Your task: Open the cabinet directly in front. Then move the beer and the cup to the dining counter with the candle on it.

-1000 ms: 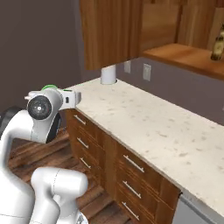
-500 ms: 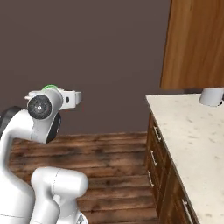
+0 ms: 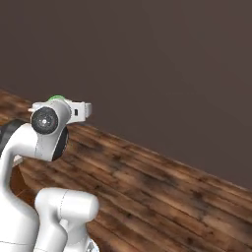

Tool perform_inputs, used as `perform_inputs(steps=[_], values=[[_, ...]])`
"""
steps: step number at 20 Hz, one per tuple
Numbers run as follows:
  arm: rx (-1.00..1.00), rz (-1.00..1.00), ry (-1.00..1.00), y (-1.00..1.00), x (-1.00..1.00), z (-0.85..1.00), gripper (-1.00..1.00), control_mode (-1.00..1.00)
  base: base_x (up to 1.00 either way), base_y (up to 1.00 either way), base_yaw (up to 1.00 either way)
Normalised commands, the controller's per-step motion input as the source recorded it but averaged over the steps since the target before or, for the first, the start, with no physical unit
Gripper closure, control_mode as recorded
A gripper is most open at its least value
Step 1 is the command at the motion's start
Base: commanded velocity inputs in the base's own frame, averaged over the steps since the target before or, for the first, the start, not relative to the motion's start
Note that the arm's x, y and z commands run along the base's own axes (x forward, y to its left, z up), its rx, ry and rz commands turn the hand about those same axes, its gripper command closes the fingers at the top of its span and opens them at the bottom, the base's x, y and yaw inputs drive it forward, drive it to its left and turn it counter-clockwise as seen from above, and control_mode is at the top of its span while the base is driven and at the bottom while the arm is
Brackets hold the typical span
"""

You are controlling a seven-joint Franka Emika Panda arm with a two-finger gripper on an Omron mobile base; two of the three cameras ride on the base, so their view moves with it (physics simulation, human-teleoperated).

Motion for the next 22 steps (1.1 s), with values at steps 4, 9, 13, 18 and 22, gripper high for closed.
perform_inputs(steps=[4, 9, 13, 18, 22], values=[[0.00, 0.00, 0.00, 0.00, 0.00, 0.00, 1.00, 1.00, -0.03, 0.00, 1.00], [0.00, 0.00, 0.00, 0.00, 0.00, 0.00, 1.00, 1.00, -0.04, 0.00, 0.99], [0.00, 0.00, 0.00, 0.00, 0.00, 0.00, 1.00, 1.00, -0.14, 0.01, 0.95], [0.00, 0.00, 0.00, 0.00, 0.00, 0.00, 1.00, 1.00, -0.35, 0.19, 0.87], [0.00, 0.00, 0.00, 0.00, 0.00, 0.00, 1.00, 1.00, -0.44, 0.28, 0.58]])
